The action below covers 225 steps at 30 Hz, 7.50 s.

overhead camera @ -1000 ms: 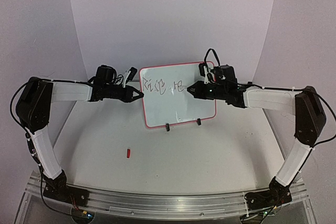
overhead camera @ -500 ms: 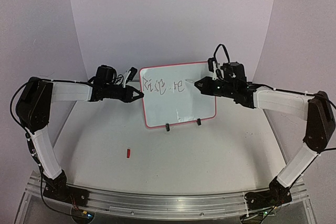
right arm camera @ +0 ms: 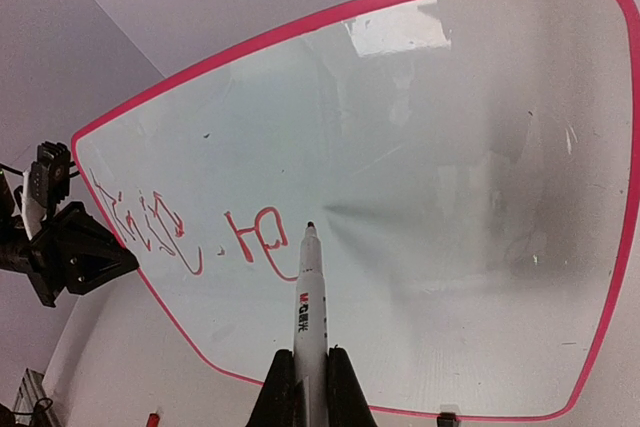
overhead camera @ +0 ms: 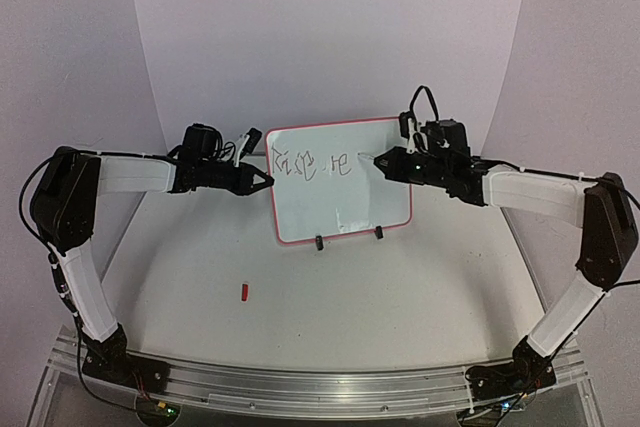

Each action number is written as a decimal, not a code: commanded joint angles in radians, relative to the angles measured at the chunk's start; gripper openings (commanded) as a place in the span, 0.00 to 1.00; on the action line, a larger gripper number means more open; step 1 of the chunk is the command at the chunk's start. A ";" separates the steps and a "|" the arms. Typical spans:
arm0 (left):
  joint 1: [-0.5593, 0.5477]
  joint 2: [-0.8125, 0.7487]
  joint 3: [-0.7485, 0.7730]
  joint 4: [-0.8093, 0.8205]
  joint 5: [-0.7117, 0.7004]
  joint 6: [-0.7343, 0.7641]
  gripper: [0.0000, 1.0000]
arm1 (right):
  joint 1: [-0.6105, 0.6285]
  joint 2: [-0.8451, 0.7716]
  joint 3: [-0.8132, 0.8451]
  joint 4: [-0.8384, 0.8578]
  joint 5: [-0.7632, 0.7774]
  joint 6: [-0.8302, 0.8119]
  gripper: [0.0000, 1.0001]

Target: Write a sentence on the whiteboard

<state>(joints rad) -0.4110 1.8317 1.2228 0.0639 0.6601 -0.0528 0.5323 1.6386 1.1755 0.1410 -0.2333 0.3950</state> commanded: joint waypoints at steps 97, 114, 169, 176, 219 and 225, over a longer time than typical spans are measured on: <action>-0.004 -0.022 0.011 -0.028 -0.043 0.030 0.00 | -0.003 -0.016 -0.023 0.019 0.091 -0.012 0.00; -0.003 -0.026 0.008 -0.030 -0.043 0.030 0.00 | -0.005 -0.151 -0.028 -0.028 0.087 -0.055 0.00; -0.004 -0.031 0.014 -0.056 -0.061 0.050 0.00 | -0.033 0.044 0.025 -0.043 -0.015 -0.048 0.00; -0.003 -0.032 0.012 -0.056 -0.060 0.050 0.00 | -0.034 0.020 0.012 -0.060 0.006 -0.053 0.00; -0.003 -0.032 0.006 -0.056 -0.062 0.051 0.00 | -0.032 0.034 0.083 -0.052 0.085 -0.083 0.00; -0.004 -0.031 0.008 -0.057 -0.062 0.051 0.00 | -0.034 0.011 0.022 -0.055 0.062 -0.070 0.00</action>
<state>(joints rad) -0.4137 1.8179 1.2232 0.0383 0.6479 -0.0338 0.4999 1.6569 1.2392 0.0681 -0.1692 0.3187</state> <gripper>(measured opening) 0.045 0.065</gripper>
